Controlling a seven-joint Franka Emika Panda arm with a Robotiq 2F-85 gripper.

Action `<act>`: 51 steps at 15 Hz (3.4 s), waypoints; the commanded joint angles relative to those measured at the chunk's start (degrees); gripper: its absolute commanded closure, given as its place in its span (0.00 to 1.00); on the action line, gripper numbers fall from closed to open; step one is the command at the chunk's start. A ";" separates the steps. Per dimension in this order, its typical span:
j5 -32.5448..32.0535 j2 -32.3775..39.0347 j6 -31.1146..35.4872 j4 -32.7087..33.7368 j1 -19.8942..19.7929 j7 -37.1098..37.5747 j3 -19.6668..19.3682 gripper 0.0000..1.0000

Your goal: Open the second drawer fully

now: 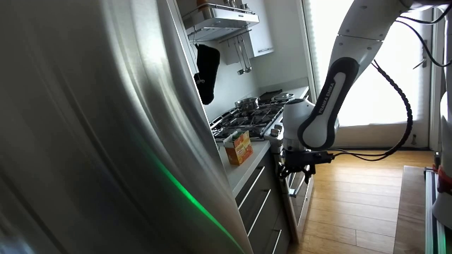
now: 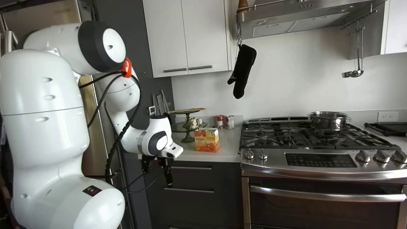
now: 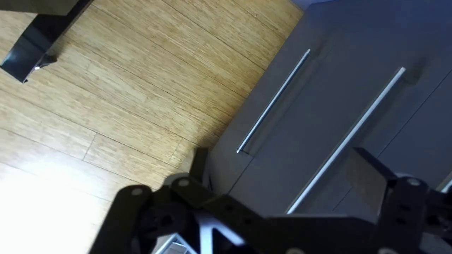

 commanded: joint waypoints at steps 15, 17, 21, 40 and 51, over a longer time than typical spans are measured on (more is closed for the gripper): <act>7.91 26.32 22.17 9.56 7.00 2.48 -9.64 0.00; 9.72 29.87 25.87 11.96 9.79 3.71 -12.54 0.00; 16.06 37.58 33.24 16.54 12.94 5.13 -14.22 0.00; 17.68 53.22 46.00 32.41 5.07 2.21 -4.62 0.00; 16.45 58.37 43.84 39.40 3.16 1.46 -4.00 0.00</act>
